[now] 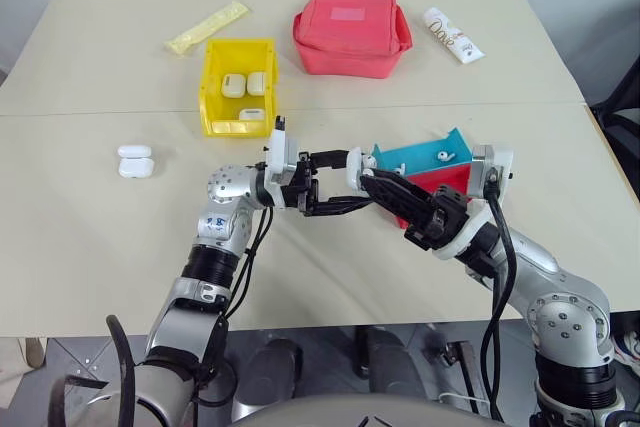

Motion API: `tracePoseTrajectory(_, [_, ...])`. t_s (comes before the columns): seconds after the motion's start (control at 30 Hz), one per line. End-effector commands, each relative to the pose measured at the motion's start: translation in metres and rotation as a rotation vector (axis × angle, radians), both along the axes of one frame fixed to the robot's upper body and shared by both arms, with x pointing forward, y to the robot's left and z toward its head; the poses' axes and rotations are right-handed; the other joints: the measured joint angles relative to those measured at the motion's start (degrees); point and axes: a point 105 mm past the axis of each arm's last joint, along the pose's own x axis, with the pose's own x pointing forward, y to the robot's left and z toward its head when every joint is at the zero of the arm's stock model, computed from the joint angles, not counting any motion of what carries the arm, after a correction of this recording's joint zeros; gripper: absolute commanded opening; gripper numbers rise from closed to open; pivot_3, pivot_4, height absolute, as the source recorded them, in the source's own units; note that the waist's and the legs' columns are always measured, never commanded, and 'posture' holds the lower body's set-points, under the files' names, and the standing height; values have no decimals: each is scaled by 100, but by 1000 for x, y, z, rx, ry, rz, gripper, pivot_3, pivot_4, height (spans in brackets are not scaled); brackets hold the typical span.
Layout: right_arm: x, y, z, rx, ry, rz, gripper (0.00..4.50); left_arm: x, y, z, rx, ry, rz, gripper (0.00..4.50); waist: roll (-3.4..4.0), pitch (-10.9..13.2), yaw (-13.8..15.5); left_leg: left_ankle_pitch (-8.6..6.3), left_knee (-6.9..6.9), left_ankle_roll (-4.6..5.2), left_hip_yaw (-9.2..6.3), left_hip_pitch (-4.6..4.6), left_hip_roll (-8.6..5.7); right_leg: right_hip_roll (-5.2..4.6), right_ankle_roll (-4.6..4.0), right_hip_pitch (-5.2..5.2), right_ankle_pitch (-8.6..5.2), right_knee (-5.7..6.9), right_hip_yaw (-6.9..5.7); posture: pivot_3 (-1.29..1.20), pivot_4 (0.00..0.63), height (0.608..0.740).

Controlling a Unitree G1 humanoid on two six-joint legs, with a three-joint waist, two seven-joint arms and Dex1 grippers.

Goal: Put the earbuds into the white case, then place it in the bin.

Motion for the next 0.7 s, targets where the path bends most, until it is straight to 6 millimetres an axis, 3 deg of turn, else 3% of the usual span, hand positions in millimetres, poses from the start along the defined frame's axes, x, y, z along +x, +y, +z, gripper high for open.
tracePoseTrajectory(0.03, [4, -1, -11, -26, 34, -6, 494, -7, -2, 23, -56, -83, -24, 2787, 0, 0, 2, 0, 0, 0, 0, 0, 0, 0, 0, 0, 0, 0, 0, 0, 150, 740])
tracePoseTrajectory(0.43, [5, -6, -33, -126, 72, 29, 494, -10, 0, 25, -62, -94, -18, 2787, 0, 0, 1, 0, 0, 0, 0, 0, -1, -1, 0, 0, 0, 0, 1, 0, 150, 740])
tracePoseTrajectory(0.7, [5, -8, -31, -171, 55, 63, 494, -14, 1, 25, -50, -107, -29, 2787, 0, 0, 4, 0, 1, 0, 0, 0, -1, -2, 0, 1, 0, 0, 1, 0, 150, 740])
